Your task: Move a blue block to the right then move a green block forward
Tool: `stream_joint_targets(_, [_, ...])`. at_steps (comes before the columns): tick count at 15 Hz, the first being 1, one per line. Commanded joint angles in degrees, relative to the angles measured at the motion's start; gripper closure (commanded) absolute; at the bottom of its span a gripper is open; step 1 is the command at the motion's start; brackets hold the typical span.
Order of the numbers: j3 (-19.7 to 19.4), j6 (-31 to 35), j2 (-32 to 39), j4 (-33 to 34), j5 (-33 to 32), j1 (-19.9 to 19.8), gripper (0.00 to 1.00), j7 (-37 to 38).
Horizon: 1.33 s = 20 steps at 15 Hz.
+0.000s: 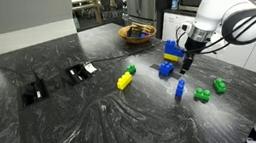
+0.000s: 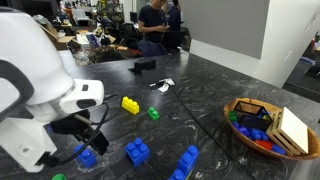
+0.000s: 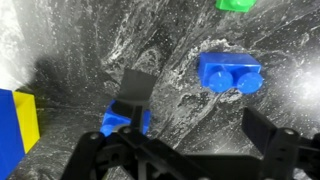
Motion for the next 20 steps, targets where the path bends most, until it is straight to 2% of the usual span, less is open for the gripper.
stream_joint_targets(1, [1.36,-0.11,1.79,1.15,0.73,-0.99,0.0,-0.58])
stream_joint_targets(7, [1.36,-0.17,3.64,2.73,0.66,-1.05,0.0,-0.93])
stream_joint_targets(8, [1.52,-1.79,3.87,3.09,1.81,-0.53,0.0,-0.34])
stream_joint_targets(12, [4.05,-3.18,4.92,3.27,9.4,0.38,0.0,9.7])
stream_joint_targets(14, [6.75,-2.51,4.53,2.51,9.28,-1.07,0.0,17.64])
stream_joint_targets(15, [5.49,-2.11,4.28,2.42,8.93,-0.09,0.0,12.21])
stream_joint_targets(17, [6.52,-2.11,4.31,2.31,8.96,-0.41,0.0,16.3])
stream_joint_targets(20, [6.57,-2.11,4.31,2.31,8.94,-0.81,0.0,16.96])
